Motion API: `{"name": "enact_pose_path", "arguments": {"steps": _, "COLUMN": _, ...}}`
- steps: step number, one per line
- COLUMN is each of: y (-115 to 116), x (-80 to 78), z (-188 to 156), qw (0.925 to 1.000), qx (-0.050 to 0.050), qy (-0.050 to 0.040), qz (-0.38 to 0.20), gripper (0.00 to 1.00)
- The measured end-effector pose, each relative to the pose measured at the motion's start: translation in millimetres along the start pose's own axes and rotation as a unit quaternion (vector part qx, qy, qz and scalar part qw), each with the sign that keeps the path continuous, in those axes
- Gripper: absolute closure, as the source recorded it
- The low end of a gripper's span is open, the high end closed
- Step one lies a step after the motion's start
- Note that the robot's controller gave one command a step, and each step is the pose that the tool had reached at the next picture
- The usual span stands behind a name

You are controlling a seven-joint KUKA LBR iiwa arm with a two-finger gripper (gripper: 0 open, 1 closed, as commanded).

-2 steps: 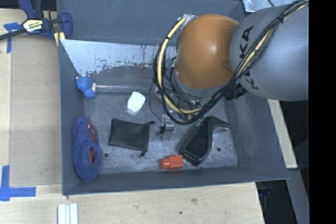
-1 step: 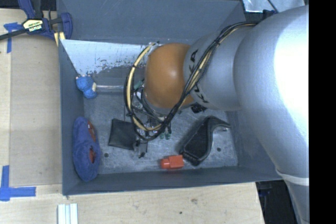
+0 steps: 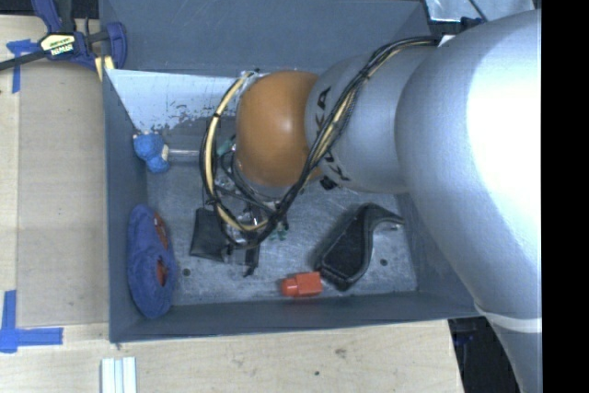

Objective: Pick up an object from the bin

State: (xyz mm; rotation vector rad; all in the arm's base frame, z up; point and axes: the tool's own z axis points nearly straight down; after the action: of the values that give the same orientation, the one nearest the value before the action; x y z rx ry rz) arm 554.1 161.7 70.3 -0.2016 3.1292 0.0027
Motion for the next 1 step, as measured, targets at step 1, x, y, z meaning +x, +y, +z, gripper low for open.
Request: {"name": "enact_pose_path", "arguments": {"steps": 1, "y": -0.8, "x": -0.6, "z": -0.7, "qw": 1.0000, "qx": 0.000, "qy": -0.0007, "qz": 0.001, "gripper": 1.00}}
